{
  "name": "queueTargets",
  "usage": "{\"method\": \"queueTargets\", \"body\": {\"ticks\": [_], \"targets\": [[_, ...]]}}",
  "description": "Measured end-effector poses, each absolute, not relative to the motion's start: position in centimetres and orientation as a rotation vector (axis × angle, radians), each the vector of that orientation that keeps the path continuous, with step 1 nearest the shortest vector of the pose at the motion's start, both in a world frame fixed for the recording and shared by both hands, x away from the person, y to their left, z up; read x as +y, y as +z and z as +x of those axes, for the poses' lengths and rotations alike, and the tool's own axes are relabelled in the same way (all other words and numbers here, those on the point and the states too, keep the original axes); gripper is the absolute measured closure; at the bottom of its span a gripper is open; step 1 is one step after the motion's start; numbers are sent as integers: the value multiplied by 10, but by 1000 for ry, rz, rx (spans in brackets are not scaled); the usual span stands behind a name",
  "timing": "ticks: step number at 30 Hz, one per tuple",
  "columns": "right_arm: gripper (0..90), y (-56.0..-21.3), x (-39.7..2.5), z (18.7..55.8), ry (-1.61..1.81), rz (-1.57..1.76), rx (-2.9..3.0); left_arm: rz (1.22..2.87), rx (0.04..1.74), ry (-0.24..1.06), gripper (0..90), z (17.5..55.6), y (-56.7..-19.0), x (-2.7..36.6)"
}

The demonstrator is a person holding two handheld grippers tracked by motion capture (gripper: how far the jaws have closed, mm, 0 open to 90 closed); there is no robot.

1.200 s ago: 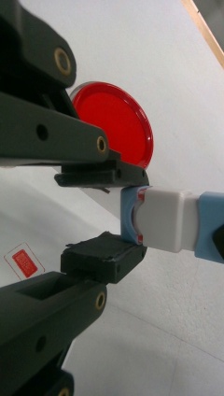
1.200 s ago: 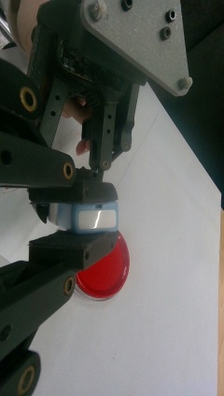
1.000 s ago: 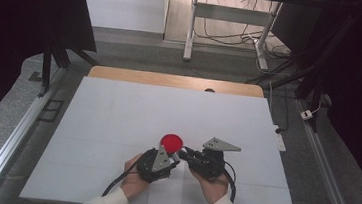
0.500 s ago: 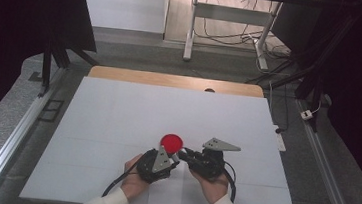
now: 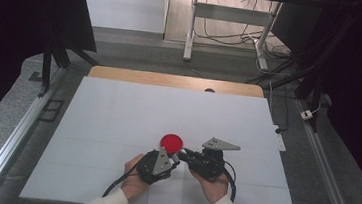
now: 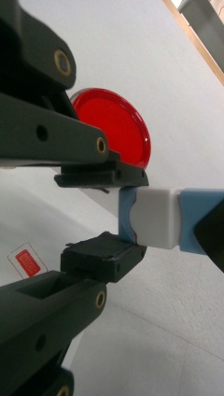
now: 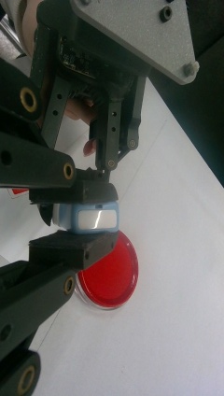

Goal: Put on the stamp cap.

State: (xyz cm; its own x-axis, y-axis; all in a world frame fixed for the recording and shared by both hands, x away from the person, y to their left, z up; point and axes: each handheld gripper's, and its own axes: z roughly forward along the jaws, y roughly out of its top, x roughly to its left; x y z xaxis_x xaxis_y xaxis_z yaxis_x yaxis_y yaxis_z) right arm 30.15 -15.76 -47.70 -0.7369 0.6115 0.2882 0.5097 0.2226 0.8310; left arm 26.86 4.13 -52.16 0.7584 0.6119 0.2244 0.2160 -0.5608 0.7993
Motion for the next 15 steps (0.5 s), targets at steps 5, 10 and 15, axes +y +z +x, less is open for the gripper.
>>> {"method": "queueTargets", "body": {"ticks": [5, 10, 15], "targets": [[756, -477, -158, 301, 1563, 1085, 2361, 2129, 624, 626, 654, 269, -522, 42], [756, -475, -159, 300, 1575, 1079, 2351, 2114, 624, 620, 653, 269, -523, 44], [755, -476, -159, 300, 1574, 1080, 2353, 2112, 628, 602, 647, 270, -524, 44]]}}
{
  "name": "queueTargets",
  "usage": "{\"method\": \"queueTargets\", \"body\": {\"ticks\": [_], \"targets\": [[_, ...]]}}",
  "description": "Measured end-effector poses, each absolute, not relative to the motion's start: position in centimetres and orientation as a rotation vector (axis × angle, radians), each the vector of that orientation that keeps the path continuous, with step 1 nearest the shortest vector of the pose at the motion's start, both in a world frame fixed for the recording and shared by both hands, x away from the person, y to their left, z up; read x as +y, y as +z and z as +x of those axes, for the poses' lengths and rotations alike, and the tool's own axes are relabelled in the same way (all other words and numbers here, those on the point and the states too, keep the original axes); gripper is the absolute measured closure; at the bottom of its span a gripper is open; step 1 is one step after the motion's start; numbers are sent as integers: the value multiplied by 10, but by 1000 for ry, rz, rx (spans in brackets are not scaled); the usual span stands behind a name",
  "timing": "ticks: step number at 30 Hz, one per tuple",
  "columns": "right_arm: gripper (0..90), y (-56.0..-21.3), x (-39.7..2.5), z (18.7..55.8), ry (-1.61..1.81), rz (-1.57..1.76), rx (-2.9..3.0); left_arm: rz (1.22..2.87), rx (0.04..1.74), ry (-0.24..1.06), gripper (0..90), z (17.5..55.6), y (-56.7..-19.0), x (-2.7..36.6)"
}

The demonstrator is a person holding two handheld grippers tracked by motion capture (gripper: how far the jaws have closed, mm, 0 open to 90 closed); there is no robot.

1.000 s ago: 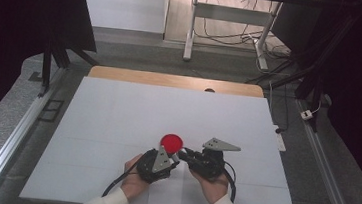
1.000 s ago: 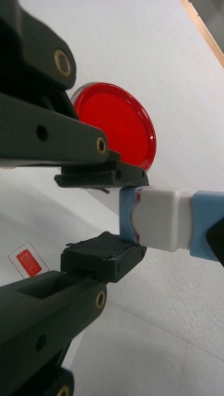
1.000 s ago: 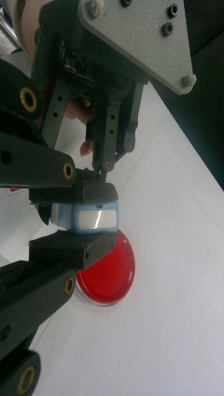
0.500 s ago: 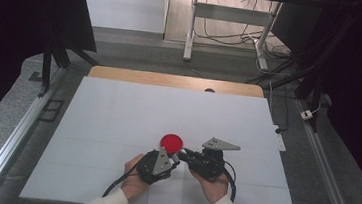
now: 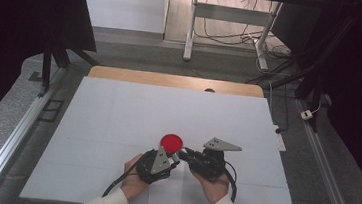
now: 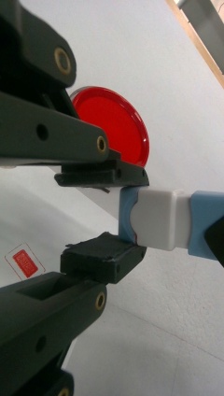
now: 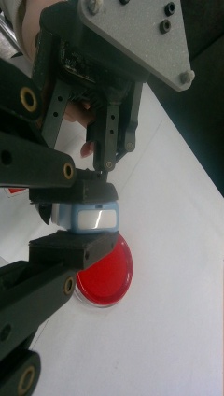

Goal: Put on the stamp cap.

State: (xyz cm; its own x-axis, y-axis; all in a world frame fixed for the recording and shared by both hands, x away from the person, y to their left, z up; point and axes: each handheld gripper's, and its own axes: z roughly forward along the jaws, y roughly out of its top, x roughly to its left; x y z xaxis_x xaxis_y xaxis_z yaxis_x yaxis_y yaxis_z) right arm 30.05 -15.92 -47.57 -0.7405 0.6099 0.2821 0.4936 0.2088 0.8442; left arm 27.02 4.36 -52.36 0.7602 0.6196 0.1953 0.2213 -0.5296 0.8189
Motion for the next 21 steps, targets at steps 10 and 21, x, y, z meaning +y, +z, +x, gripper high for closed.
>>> {"method": "queueTargets", "body": {"ticks": [10, 21], "targets": [[754, -478, -159, 301, 1578, 1073, 2351, 2124, 646, 568, 596, 273, -525, 44], [754, -477, -163, 303, 1572, 1058, 2340, 2156, 698, 497, 453, 277, -528, 46]]}}
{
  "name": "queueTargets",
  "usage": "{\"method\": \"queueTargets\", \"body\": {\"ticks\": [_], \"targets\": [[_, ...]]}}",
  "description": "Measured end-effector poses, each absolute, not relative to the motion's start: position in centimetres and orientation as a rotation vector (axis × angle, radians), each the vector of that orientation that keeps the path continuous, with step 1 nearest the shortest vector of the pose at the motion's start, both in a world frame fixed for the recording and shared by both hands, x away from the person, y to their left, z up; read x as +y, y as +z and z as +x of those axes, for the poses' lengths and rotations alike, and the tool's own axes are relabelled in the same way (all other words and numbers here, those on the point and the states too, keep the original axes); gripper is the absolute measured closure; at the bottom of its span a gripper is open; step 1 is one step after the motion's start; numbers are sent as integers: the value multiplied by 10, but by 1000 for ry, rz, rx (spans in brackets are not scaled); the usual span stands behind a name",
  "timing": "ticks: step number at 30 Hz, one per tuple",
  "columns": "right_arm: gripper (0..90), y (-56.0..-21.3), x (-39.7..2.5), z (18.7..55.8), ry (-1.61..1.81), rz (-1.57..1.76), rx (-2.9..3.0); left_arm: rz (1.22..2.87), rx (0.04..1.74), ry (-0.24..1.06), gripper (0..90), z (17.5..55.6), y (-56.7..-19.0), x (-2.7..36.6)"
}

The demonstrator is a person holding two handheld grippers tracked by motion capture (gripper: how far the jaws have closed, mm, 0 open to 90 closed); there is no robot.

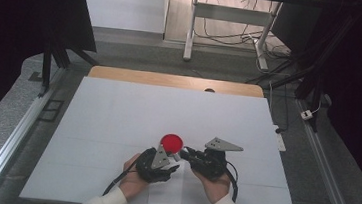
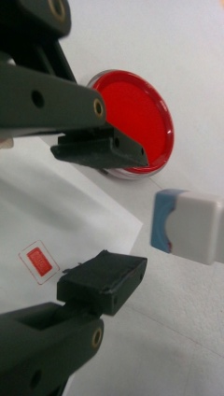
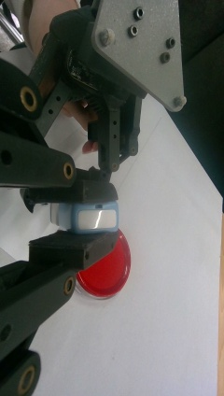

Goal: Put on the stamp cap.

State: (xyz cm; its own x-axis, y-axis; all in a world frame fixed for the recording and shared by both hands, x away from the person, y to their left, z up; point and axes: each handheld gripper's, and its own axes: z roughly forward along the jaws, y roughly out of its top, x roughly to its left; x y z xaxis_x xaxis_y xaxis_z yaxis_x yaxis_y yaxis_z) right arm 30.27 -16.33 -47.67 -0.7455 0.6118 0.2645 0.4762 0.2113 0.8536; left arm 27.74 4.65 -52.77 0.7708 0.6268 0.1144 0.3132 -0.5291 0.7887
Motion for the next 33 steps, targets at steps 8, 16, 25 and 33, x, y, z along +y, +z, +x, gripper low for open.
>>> {"method": "queueTargets", "body": {"ticks": [8, 16, 25, 33], "targets": [[754, -476, -167, 305, 1573, 1079, 2325, 2149, 706, 445, 439, 277, -523, 54], [754, -474, -172, 307, 1575, 1090, 2317, 2147, 732, 417, 433, 270, -514, 79], [754, -473, -175, 309, 1556, 1083, 2307, 2096, 823, 381, 415, 260, -508, 120], [754, -474, -178, 312, 1530, 1071, 2310, 2051, 909, 393, 409, 252, -509, 156]]}}
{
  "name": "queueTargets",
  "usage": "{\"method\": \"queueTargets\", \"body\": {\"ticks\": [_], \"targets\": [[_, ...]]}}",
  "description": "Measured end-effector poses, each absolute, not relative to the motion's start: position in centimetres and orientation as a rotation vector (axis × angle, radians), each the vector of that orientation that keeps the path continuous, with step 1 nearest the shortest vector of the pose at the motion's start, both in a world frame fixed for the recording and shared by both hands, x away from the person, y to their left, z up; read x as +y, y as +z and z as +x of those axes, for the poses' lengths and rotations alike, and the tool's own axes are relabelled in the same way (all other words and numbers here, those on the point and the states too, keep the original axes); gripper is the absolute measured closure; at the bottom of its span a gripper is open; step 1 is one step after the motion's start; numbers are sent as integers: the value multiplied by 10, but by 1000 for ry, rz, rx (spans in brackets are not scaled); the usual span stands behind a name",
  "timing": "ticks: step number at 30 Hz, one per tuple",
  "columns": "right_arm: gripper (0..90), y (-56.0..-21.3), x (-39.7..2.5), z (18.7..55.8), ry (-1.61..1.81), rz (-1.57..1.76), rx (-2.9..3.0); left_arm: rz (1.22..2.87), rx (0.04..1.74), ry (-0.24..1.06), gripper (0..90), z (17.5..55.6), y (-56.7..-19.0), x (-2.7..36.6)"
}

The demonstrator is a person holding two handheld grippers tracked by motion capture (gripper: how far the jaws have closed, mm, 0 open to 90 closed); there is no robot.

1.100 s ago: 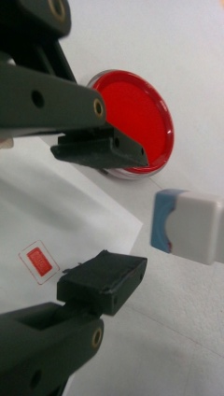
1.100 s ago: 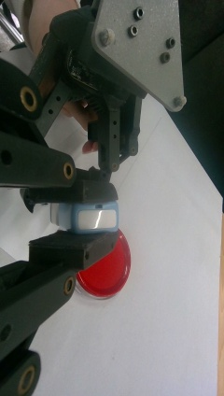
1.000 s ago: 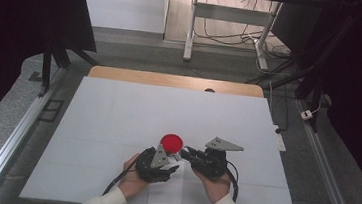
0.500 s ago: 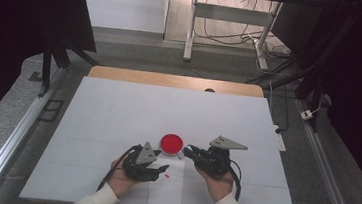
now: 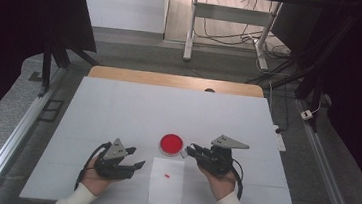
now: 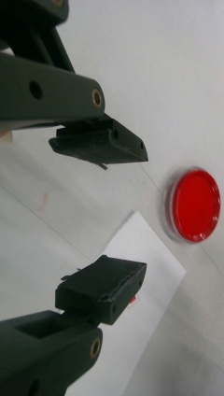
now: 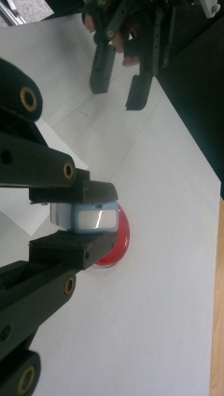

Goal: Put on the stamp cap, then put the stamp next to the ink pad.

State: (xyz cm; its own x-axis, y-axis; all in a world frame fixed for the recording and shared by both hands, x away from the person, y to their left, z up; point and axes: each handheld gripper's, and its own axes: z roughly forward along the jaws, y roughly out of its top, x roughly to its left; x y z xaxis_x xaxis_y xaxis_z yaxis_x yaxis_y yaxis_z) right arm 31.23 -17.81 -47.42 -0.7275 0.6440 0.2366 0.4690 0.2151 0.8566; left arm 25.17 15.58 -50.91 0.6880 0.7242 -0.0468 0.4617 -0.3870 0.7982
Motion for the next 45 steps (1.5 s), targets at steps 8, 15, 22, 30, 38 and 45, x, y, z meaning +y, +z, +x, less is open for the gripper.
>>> {"method": "queueTargets", "body": {"ticks": [8, 15, 22, 30, 38, 45], "targets": [[754, -473, -179, 313, 1515, 1007, 2316, 2052, 951, 425, 397, 236, -511, 183], [754, -472, -182, 315, 1496, 981, 2308, 2036, 1001, 425, 385, 228, -514, 205], [754, -471, -184, 318, 1461, 952, 2303, 2023, 1026, 420, 382, 227, -515, 217], [754, -469, -183, 323, 1386, 903, 2313, 2019, 1028, 406, 363, 228, -516, 219], [753, -469, -180, 332, 1307, 879, 2343, 2025, 1022, 404, 354, 229, -516, 218], [752, -471, -174, 344, 1228, 896, 2377, 2034, 1024, 399, 351, 230, -517, 217]]}}
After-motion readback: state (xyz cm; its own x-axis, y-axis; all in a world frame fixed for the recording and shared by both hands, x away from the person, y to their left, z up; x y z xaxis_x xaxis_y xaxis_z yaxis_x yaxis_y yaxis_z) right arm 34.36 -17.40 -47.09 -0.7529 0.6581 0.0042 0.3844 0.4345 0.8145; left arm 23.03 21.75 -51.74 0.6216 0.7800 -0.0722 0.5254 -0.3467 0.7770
